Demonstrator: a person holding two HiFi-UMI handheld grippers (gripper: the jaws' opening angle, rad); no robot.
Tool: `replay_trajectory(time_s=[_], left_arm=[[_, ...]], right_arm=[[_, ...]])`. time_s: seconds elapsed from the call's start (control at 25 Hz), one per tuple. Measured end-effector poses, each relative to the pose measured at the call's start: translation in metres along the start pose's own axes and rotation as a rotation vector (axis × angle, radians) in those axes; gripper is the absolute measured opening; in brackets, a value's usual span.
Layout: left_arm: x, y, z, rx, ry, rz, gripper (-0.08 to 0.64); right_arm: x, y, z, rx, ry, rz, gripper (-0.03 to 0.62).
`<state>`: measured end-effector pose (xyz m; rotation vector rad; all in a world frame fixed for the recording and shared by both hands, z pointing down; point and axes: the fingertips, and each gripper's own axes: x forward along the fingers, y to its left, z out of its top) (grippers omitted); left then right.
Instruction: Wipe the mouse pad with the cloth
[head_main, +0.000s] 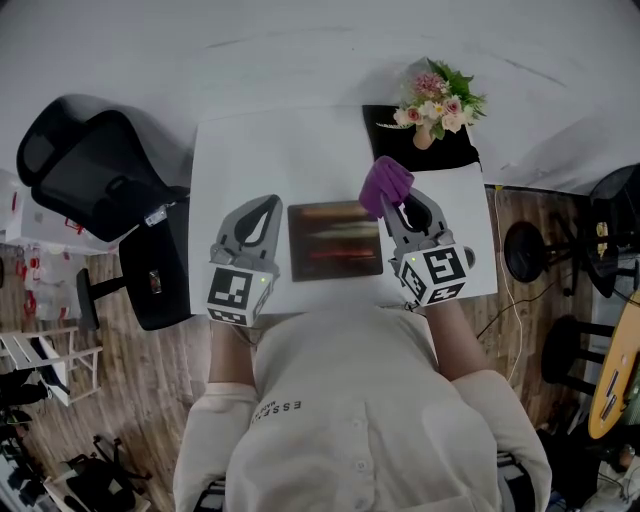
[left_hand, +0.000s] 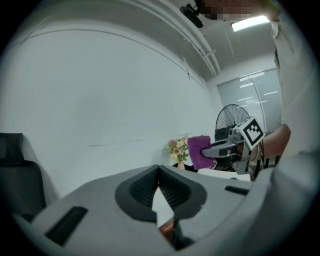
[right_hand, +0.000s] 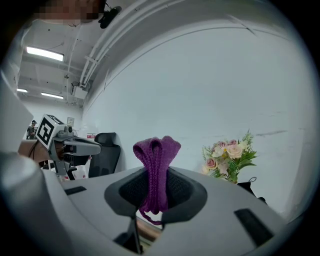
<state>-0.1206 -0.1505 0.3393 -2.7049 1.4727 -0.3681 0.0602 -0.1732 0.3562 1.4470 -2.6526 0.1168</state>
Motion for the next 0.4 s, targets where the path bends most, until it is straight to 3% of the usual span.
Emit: replay_trajectory(time_s=[0.4], left_arm=[[0.0017, -0.0025, -0.0057, -0.012, 0.018, 0.008, 0.002]], right_arm=[[0.0017, -0.0008, -0.0014, 0.015, 0.003, -0.003, 0.089]])
